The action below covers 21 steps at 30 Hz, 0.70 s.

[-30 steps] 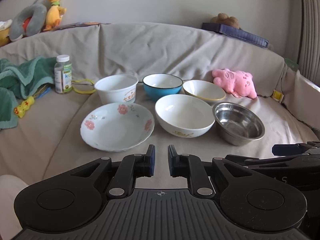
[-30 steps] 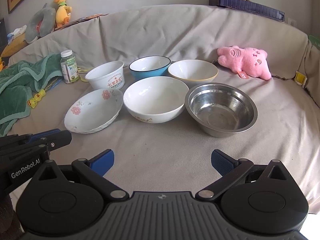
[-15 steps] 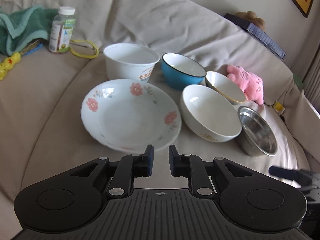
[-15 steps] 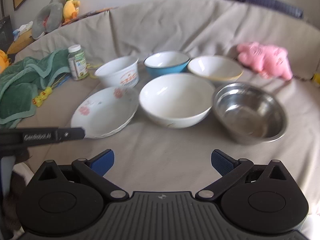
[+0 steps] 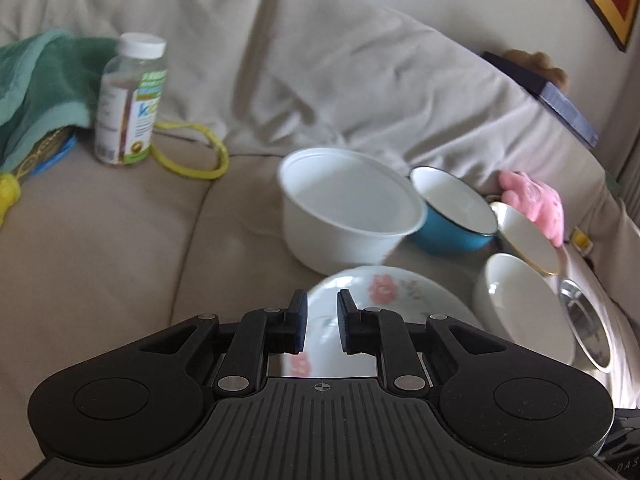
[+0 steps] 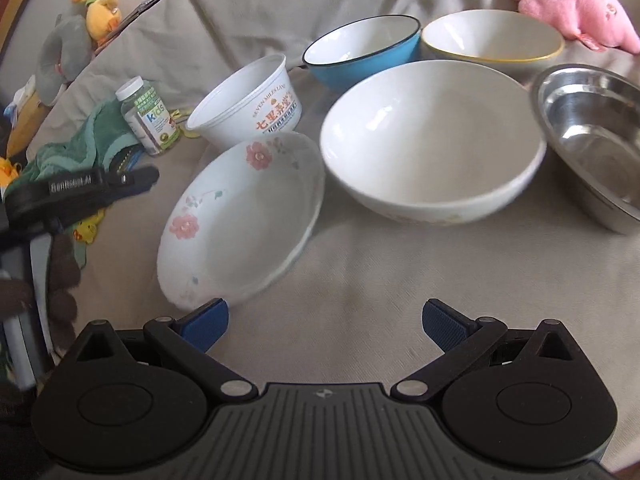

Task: Organize plates and bowls

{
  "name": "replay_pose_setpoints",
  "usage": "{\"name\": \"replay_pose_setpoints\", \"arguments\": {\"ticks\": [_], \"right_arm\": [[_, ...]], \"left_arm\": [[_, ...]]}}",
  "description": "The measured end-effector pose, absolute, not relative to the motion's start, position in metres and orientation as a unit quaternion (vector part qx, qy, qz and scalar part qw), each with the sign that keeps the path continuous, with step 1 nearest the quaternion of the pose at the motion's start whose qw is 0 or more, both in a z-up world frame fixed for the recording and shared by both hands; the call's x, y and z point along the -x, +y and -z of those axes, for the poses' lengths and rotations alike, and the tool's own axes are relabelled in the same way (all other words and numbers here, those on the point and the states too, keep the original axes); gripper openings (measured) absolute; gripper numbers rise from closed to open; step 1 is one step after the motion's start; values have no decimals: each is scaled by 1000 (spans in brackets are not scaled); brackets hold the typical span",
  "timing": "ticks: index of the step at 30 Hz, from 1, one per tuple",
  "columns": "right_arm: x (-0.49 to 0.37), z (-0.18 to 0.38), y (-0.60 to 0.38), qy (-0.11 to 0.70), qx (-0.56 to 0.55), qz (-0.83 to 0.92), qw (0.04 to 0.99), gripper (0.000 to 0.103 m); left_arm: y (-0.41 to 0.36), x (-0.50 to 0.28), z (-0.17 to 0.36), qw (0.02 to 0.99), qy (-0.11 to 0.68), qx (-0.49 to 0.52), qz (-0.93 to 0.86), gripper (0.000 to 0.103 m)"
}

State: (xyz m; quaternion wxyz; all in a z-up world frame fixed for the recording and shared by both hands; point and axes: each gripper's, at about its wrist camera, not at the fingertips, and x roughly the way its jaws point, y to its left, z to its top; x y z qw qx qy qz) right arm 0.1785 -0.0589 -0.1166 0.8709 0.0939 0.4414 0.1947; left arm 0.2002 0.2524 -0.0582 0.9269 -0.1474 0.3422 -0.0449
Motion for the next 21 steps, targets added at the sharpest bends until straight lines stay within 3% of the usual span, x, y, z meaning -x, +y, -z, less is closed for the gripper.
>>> {"name": "replay_pose_setpoints", "arguments": {"ticks": [5, 8, 11, 13, 14, 16, 21], "right_arm": [[-202, 123, -23, 438, -84, -178, 877, 103], [-208, 123, -5, 432, -65, -178, 881, 97], [-212, 126, 6, 441, -68, -186, 875, 83], [-213, 128, 9, 446, -70, -192, 872, 65], [-214, 129, 11, 446, -69, -195, 871, 62], [-216, 129, 15, 444, -60, -190, 873, 61], [-228, 131, 18, 435, -59, -193, 877, 61]], "left_arm": [[262, -212, 80, 923, 358, 138, 38, 18], [270, -222, 96, 910, 377, 167, 51, 22], [275, -230, 104, 895, 394, 199, 66, 26], [272, -235, 104, 892, 399, 200, 71, 26], [269, -237, 104, 890, 400, 202, 78, 27], [263, -241, 100, 892, 400, 195, 77, 40], [260, -263, 96, 893, 395, 205, 71, 49]]}}
